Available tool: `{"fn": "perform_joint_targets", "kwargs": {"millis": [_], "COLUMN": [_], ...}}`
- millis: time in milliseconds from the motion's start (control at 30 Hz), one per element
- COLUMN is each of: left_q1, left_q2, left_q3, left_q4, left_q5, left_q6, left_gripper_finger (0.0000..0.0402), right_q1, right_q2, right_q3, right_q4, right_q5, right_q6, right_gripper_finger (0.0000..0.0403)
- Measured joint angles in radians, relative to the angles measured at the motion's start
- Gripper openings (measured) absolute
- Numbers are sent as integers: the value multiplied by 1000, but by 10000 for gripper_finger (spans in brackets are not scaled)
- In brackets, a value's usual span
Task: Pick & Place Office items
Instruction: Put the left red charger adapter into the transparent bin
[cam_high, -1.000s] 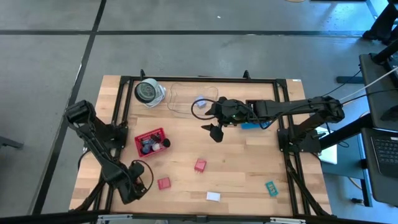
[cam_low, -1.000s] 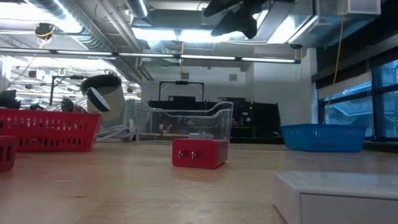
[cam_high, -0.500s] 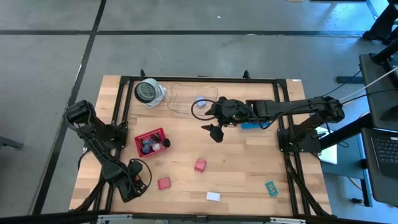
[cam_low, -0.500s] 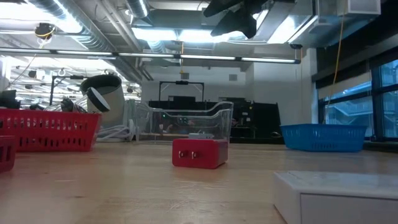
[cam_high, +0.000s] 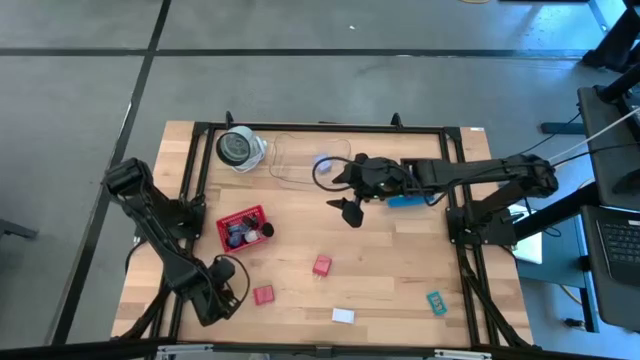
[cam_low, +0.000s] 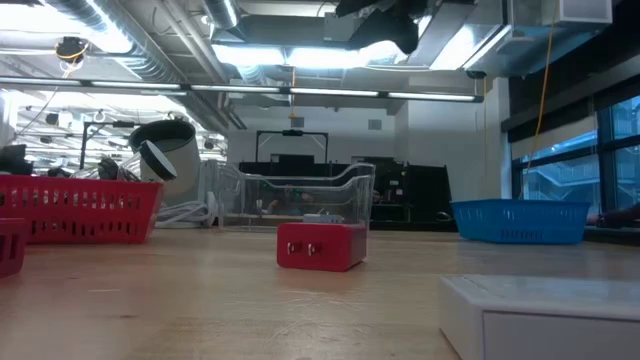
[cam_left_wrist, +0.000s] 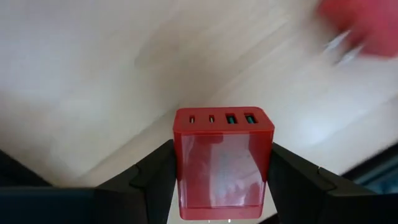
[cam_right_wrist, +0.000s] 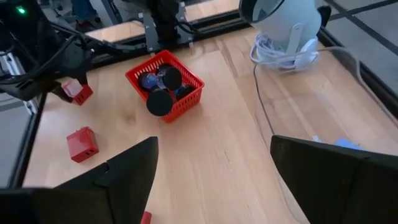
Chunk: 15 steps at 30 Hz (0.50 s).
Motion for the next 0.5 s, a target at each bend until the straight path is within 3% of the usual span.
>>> {"fn": "perform_joint_targets", "kwargs": {"millis": [233, 367, 500], "left_q1": [107, 201, 320], "left_q2": [-40, -47, -47], "left_q3": [104, 151, 195], "left_q4": [-129, -157, -154], "left_q5": [-153, -292, -366], "left_q6": [210, 403, 641], "left_gripper_finger": [206, 206, 206], "right_q1": [9, 28, 49], "right_q2": [-95, -146, -182], "right_q3": [0, 0, 0], "right_q4": [-60, -119, -158], "right_q5": [0, 0, 0], "right_q6": [0, 6, 37], "right_gripper_finger": [313, 313, 313]}}
